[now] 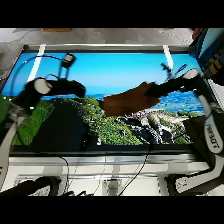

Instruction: Fold the clothes and pants, and hang the long-sleeved shirts on hangers.

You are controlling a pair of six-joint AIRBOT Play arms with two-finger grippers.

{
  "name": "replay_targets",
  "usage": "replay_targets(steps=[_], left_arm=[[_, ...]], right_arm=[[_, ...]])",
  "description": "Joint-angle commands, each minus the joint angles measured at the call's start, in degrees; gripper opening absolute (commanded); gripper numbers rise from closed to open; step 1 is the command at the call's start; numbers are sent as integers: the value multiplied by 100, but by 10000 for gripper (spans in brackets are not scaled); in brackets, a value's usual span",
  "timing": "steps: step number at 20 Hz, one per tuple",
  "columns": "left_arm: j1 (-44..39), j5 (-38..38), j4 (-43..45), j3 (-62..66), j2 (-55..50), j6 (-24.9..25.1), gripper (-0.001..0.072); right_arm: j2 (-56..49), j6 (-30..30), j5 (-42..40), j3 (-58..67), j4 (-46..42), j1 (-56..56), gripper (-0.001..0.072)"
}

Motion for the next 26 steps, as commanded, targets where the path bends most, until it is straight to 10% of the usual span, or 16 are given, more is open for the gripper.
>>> replay_targets(steps=[1, 9, 18, 21, 22, 24, 26], left_arm=[[706, -557, 271, -2, 334, -911, 14], [807, -590, 273, -2, 361, -907, 14], [807, -590, 273, -2, 363, -907, 14], [807, -590, 271, -2, 363, -907, 14], [807, -590, 271, -2, 363, -907, 14], [807, -590, 271, -2, 363, -907, 14], [807, -590, 271, -2, 363, -907, 14]], right_arm=[[776, 815, 297, 328, -1145, -623, 14], [2498, 2118, 1231, 328, -4188, -2614, 15], [2514, 2699, 1766, 256, -4811, -5125, 29], [2490, 2806, 1539, 256, -4310, -5324, 655], [2490, 2804, 1517, 256, -4168, -5322, 686], [2474, 2804, 1493, 256, -3862, -5322, 673], [2468, 2804, 1506, 256, -3228, -5265, 300]])
